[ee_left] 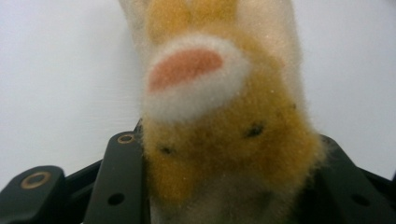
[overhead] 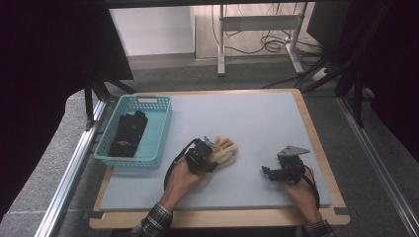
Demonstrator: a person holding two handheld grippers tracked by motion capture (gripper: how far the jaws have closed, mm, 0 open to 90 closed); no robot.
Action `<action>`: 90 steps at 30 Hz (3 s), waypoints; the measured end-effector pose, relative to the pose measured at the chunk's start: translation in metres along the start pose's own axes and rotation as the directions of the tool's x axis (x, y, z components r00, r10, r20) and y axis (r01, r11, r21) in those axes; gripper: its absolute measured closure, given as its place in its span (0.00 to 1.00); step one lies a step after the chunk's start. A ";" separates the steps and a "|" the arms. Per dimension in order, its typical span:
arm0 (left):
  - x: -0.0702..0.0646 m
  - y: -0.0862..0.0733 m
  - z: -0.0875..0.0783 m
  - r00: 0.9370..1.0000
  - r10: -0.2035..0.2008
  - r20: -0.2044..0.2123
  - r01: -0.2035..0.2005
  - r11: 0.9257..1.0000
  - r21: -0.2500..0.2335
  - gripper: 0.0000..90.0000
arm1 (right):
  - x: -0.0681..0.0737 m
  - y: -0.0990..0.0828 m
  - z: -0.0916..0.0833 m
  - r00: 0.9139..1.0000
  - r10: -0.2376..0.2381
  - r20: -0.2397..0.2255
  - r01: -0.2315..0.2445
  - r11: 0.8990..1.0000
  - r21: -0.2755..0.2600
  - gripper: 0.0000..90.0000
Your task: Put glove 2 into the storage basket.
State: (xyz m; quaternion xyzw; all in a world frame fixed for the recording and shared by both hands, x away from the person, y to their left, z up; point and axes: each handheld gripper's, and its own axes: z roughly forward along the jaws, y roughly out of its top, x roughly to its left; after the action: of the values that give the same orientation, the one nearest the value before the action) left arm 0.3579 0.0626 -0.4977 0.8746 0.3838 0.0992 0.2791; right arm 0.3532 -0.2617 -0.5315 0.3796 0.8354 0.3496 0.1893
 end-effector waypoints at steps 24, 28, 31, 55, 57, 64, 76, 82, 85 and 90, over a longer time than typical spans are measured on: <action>0.109 0.012 -0.107 0.957 -0.216 -0.193 0.199 0.974 -0.104 0.59 | 0.000 0.000 0.000 1.000 0.002 -0.001 -0.002 1.000 -0.001 0.19; 0.130 0.006 -0.119 0.938 -0.266 -0.222 0.244 0.962 -0.121 0.59 | 0.000 0.000 0.000 1.000 0.002 -0.001 -0.002 1.000 -0.001 0.19; 0.145 -0.001 -0.125 0.922 -0.300 -0.246 0.277 0.953 -0.124 0.59 | 0.000 0.000 0.000 1.000 0.002 -0.001 -0.002 1.000 -0.001 0.19; 0.213 -0.034 -0.064 0.861 -0.407 -0.304 0.440 0.897 0.045 0.57 | 0.000 0.000 0.000 1.000 0.003 -0.002 -0.003 1.000 -0.001 0.19; 0.214 -0.034 -0.056 0.865 -0.404 -0.296 0.441 0.895 0.066 0.56 | 0.000 0.000 0.000 1.000 0.003 -0.002 -0.003 1.000 -0.001 0.19; 0.221 -0.037 -0.036 0.866 -0.420 -0.273 0.461 0.881 0.108 0.54 | 0.000 0.000 0.000 1.000 0.003 -0.002 -0.003 1.000 -0.001 0.19; 0.220 -0.033 -0.022 0.867 -0.429 -0.251 0.475 0.865 0.162 0.40 | 0.000 0.000 0.000 1.000 0.004 -0.001 -0.004 1.000 -0.001 0.19; 0.226 -0.041 -0.021 0.851 -0.472 -0.230 0.512 0.843 0.165 0.23 | 0.000 0.000 0.000 1.000 0.004 -0.001 -0.004 1.000 -0.001 0.19; 0.227 -0.041 -0.028 0.849 -0.486 -0.208 0.518 0.843 0.146 0.16 | 0.000 0.000 0.000 1.000 0.004 -0.001 -0.004 1.000 -0.001 0.19; 0.222 -0.035 -0.045 0.865 -0.466 -0.183 0.489 0.866 0.104 0.13 | 0.000 0.000 0.000 1.000 0.004 -0.001 -0.004 1.000 -0.001 0.19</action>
State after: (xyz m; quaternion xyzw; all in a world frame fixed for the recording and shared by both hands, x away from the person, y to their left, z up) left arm 0.4710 0.2620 -0.4895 0.7600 0.6150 0.0647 0.1998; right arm 0.3531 -0.2617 -0.5314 0.3808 0.8347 0.3505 0.1882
